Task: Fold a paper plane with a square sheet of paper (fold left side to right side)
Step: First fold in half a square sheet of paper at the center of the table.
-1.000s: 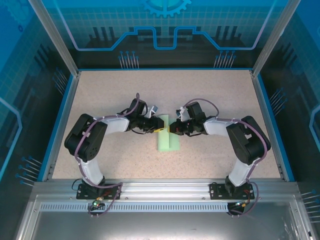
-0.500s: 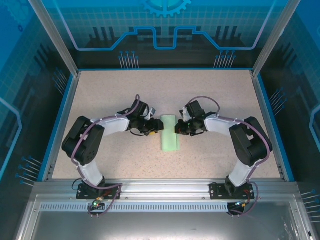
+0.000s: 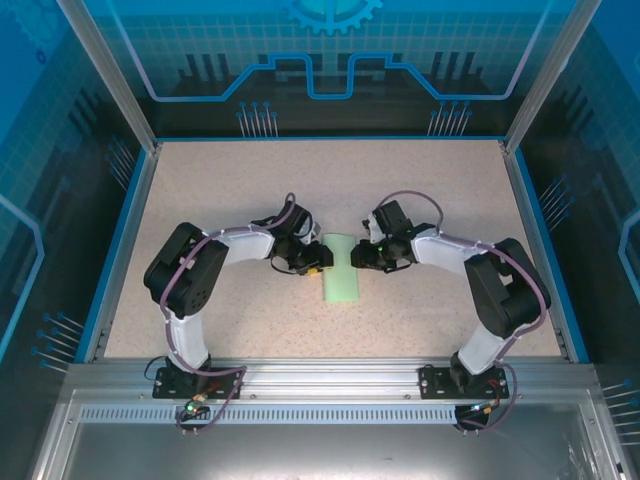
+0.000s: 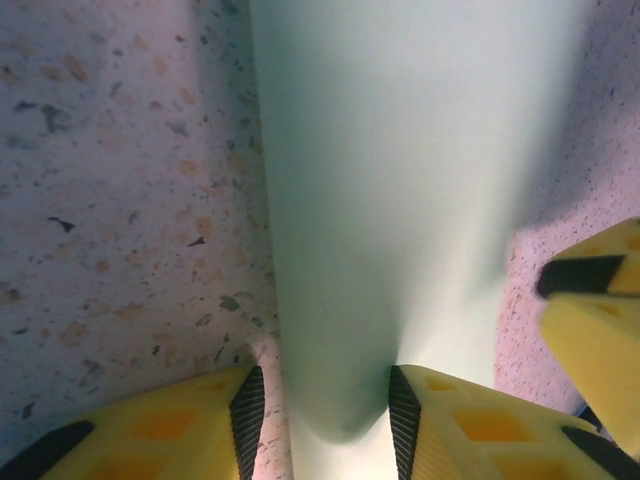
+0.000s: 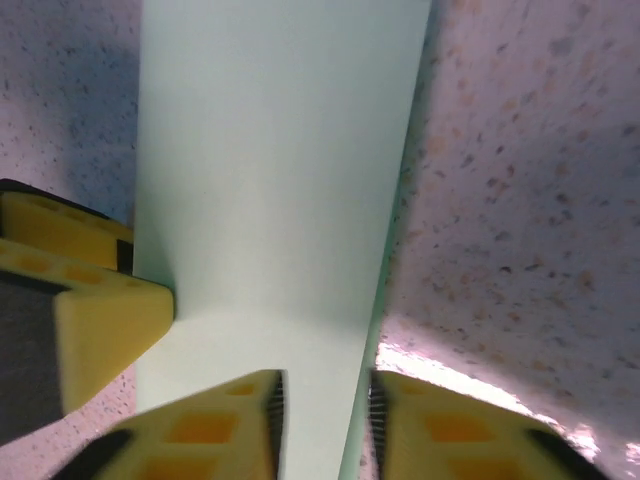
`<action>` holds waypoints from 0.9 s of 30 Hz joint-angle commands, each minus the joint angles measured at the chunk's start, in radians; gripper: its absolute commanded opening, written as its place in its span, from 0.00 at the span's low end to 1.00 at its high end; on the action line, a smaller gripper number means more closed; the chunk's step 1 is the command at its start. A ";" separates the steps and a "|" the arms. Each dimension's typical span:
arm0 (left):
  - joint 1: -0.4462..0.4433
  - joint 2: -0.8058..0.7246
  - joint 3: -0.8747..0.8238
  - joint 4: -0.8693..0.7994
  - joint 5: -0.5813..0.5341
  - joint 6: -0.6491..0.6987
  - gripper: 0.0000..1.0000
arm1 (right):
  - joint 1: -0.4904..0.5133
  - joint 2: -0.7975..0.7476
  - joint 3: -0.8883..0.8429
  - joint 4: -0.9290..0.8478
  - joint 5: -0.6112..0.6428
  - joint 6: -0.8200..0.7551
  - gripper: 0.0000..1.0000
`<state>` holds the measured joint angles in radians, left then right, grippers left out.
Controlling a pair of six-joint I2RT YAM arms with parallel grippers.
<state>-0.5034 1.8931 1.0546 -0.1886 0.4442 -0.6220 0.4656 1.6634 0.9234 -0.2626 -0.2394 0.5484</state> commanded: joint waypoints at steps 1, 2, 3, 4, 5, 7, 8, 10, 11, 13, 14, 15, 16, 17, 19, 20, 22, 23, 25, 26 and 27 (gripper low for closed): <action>-0.012 0.044 0.018 -0.027 -0.040 0.019 0.41 | -0.003 -0.078 -0.014 -0.057 0.097 -0.035 0.44; -0.011 0.045 0.019 -0.028 -0.042 0.018 0.41 | -0.007 -0.091 -0.018 -0.074 0.122 -0.041 0.48; -0.013 0.049 0.018 -0.028 -0.044 0.019 0.41 | -0.012 -0.101 -0.024 -0.093 0.150 -0.045 0.50; -0.013 0.051 0.019 -0.029 -0.049 0.018 0.41 | -0.019 -0.109 -0.029 -0.109 0.174 -0.050 0.51; -0.013 0.053 0.019 -0.033 -0.051 0.018 0.41 | -0.025 -0.113 -0.034 -0.121 0.184 -0.058 0.51; -0.013 0.055 0.019 -0.035 -0.057 0.018 0.41 | -0.034 -0.116 -0.038 -0.141 0.203 -0.068 0.51; -0.012 0.056 0.019 -0.037 -0.061 0.018 0.41 | -0.037 -0.114 -0.038 -0.146 0.208 -0.070 0.50; -0.014 0.059 0.018 -0.042 -0.070 0.015 0.41 | -0.039 -0.105 -0.067 -0.156 0.215 -0.074 0.48; -0.015 0.059 0.018 -0.041 -0.073 0.012 0.41 | -0.039 -0.098 -0.069 -0.158 0.215 -0.075 0.48; -0.014 0.063 0.016 -0.042 -0.080 0.005 0.41 | -0.039 -0.081 -0.070 -0.163 0.210 -0.079 0.47; -0.015 0.064 0.016 -0.042 -0.084 0.000 0.41 | -0.038 -0.072 -0.070 -0.161 0.207 -0.081 0.46; -0.015 0.067 0.016 -0.043 -0.088 -0.004 0.41 | -0.038 -0.066 -0.069 -0.161 0.204 -0.082 0.46; -0.014 0.069 0.016 -0.044 -0.095 -0.007 0.41 | -0.038 -0.060 -0.069 -0.160 0.200 -0.082 0.46; -0.014 0.070 0.014 -0.046 -0.099 -0.010 0.41 | -0.039 -0.056 -0.069 -0.162 0.200 -0.082 0.46; -0.015 0.073 0.013 -0.049 -0.107 -0.013 0.41 | -0.038 -0.053 -0.069 -0.160 0.200 -0.083 0.46; -0.014 0.072 0.012 -0.053 -0.115 -0.013 0.41 | -0.038 -0.052 -0.069 -0.162 0.201 -0.085 0.46; -0.014 0.071 0.010 -0.062 -0.127 -0.007 0.40 | -0.038 -0.051 -0.069 -0.165 0.207 -0.087 0.46; -0.014 0.070 0.008 -0.066 -0.132 -0.006 0.40 | -0.038 -0.051 -0.069 -0.166 0.209 -0.086 0.46; -0.015 0.070 0.007 -0.070 -0.137 -0.002 0.40 | -0.038 -0.050 -0.071 -0.165 0.211 -0.087 0.46; -0.014 0.071 0.007 -0.072 -0.139 -0.001 0.40 | -0.038 -0.050 -0.072 -0.165 0.210 -0.087 0.46; -0.014 0.072 0.005 -0.071 -0.139 0.000 0.40 | -0.038 -0.051 -0.074 -0.164 0.209 -0.085 0.46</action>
<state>-0.5083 1.9003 1.0657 -0.2096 0.4141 -0.6296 0.4358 1.6043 0.8627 -0.4038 -0.0410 0.4728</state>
